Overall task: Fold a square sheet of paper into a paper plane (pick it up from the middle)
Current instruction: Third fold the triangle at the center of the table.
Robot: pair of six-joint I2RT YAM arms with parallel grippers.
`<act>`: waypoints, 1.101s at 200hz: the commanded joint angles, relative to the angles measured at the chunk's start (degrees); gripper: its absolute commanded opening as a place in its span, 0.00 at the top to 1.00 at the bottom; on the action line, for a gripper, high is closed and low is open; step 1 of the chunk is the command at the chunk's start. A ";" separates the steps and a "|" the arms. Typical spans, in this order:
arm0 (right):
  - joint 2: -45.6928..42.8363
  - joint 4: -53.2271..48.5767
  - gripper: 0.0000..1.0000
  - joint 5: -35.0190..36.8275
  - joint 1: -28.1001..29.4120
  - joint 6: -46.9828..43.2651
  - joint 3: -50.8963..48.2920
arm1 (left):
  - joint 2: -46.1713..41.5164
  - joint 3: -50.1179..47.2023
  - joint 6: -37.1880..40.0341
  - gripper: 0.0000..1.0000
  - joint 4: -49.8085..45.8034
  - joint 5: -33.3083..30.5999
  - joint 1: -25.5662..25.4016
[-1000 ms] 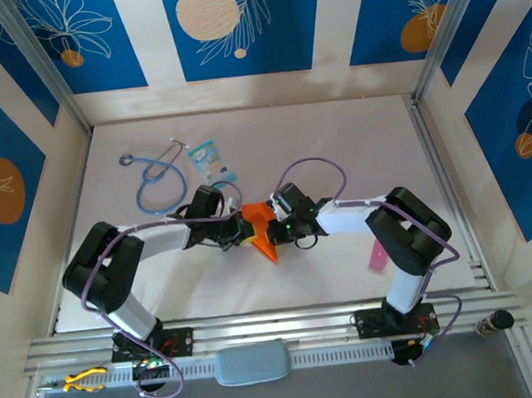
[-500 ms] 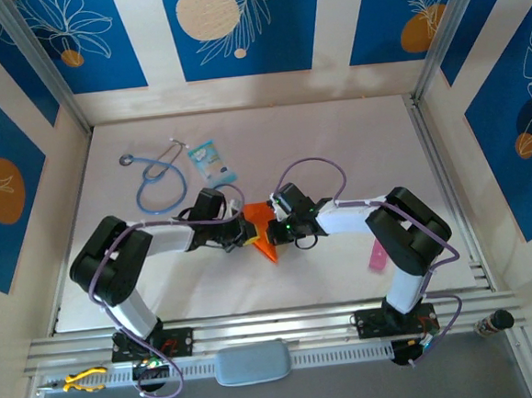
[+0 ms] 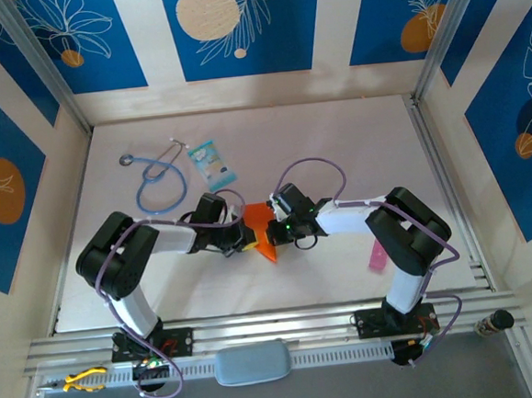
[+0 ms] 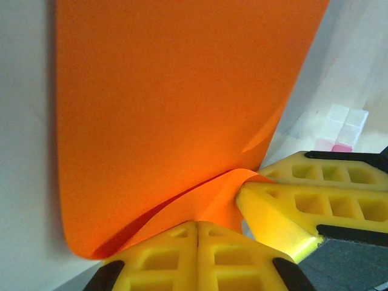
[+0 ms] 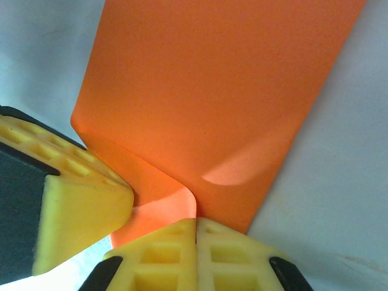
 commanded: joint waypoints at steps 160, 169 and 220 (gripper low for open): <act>-11.33 4.43 0.92 -12.01 0.74 16.30 -6.73 | 1.30 0.26 3.41 1.00 -4.33 -2.64 -0.62; -10.34 4.56 0.94 -12.23 1.41 16.47 -6.28 | 1.30 0.44 3.53 1.00 -4.33 -2.63 -0.60; -4.96 1.93 0.97 -11.87 2.89 16.19 -2.19 | 1.55 0.52 3.99 1.00 -4.69 -2.56 -0.55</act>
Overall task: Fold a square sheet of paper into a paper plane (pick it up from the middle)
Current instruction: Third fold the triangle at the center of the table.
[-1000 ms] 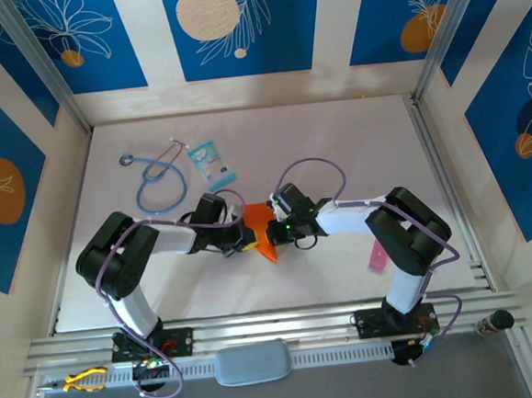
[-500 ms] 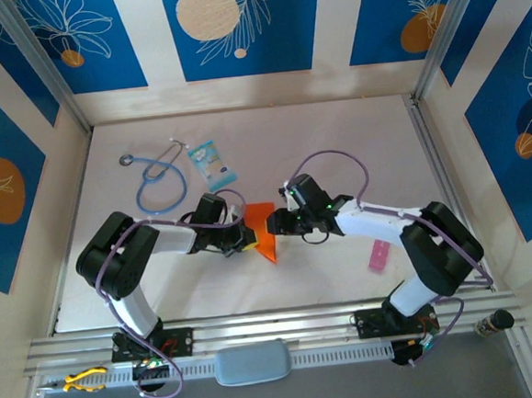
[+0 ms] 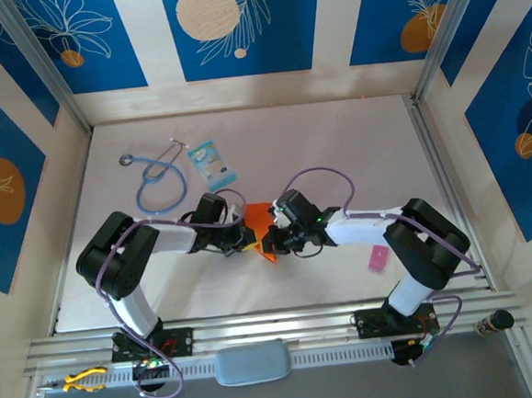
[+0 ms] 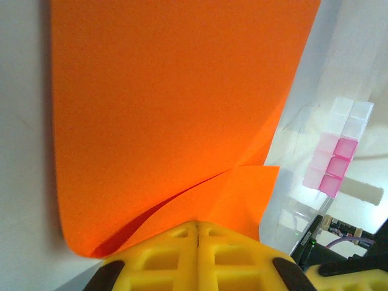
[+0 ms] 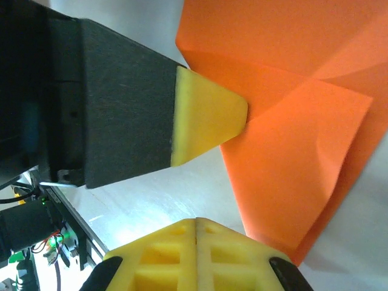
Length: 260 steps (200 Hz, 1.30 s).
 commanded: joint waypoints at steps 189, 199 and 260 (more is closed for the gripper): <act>0.98 -4.16 0.96 0.21 1.59 1.56 0.37 | 1.25 0.46 1.87 1.00 -4.73 -2.97 -0.45; 0.76 -4.28 0.96 0.17 1.80 1.45 1.08 | 1.20 0.46 1.86 1.00 -4.73 -2.91 -0.47; 5.85 -4.04 0.96 1.51 2.34 1.40 3.57 | 1.30 0.64 2.02 1.00 -4.98 -2.89 -0.47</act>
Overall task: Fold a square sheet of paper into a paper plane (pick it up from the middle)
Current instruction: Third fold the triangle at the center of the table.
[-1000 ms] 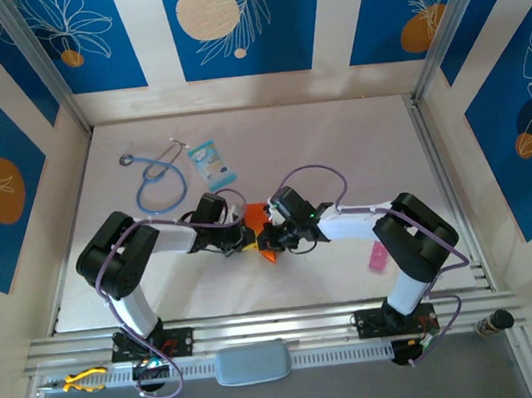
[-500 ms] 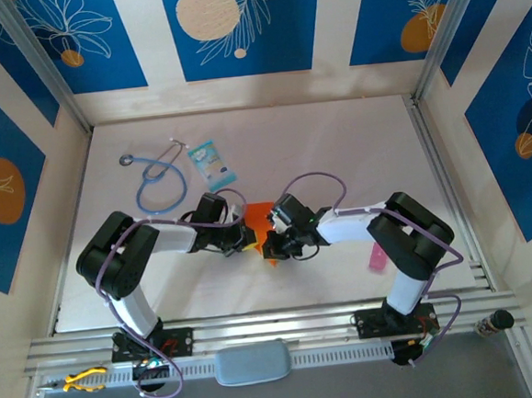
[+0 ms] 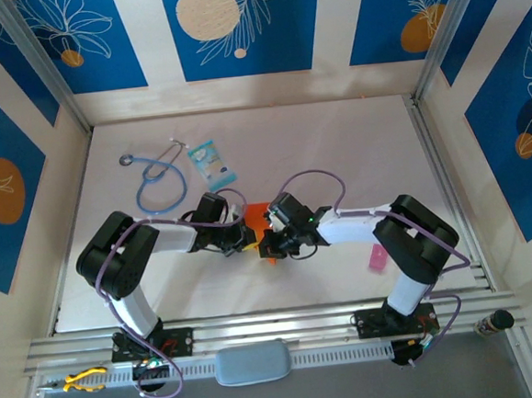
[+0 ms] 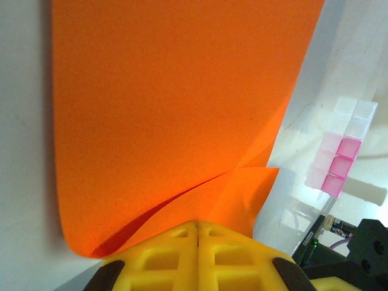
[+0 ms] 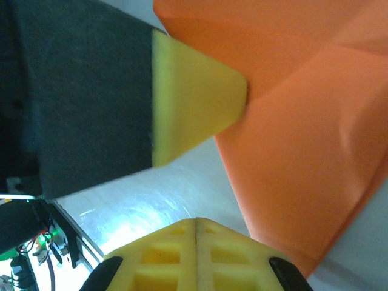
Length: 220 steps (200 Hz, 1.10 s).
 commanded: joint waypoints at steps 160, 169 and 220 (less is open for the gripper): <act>-4.29 5.36 0.95 -3.87 -1.44 2.26 -14.01 | 1.88 -0.10 0.03 1.00 -2.87 -4.05 -0.32; -5.14 4.41 0.96 -3.79 -1.80 1.87 -14.25 | 1.86 -0.13 -0.28 1.00 -2.72 -4.18 -0.32; -13.06 2.99 0.96 -4.48 -4.86 1.59 -14.45 | 0.23 -0.56 -2.17 1.00 -2.15 -6.33 -0.36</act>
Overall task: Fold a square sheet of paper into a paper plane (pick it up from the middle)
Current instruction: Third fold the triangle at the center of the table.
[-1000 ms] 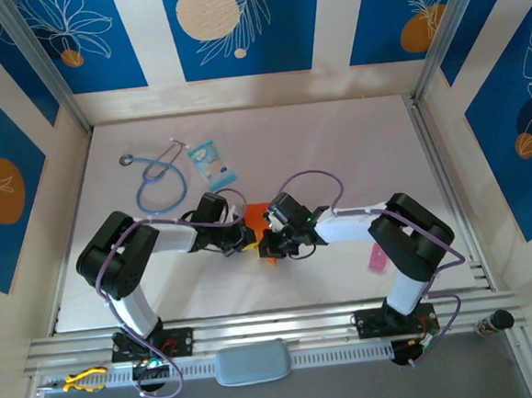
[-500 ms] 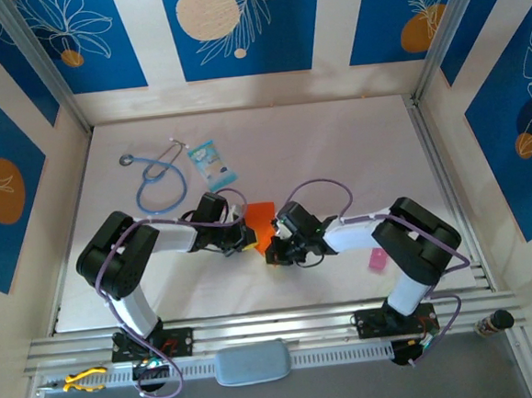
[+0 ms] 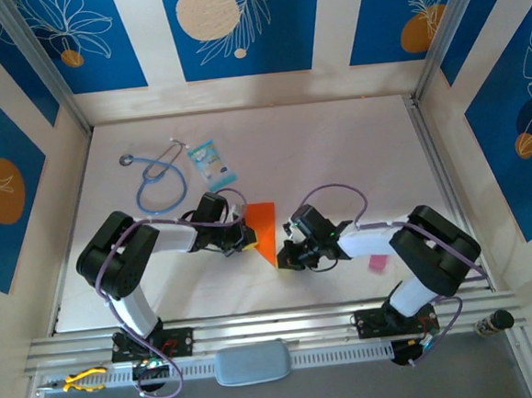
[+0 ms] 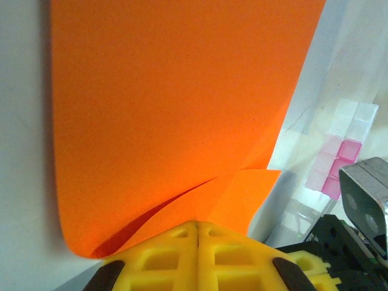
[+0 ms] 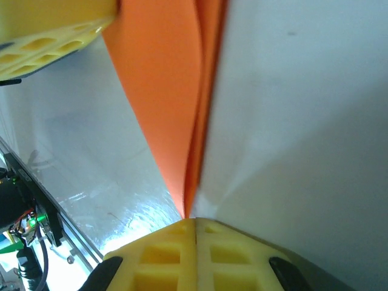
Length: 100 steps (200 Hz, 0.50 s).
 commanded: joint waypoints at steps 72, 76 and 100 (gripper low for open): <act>0.47 -1.62 0.96 3.99 1.57 12.24 8.43 | -2.44 -1.91 -4.42 1.00 0.40 -8.12 -0.76; 1.12 -1.31 0.96 4.54 1.79 13.21 8.67 | -2.47 -1.97 -4.55 1.00 0.59 -8.20 -0.86; 4.41 1.75 0.96 5.32 2.12 16.55 9.51 | -2.41 -2.00 -4.66 1.00 0.93 -8.16 -0.95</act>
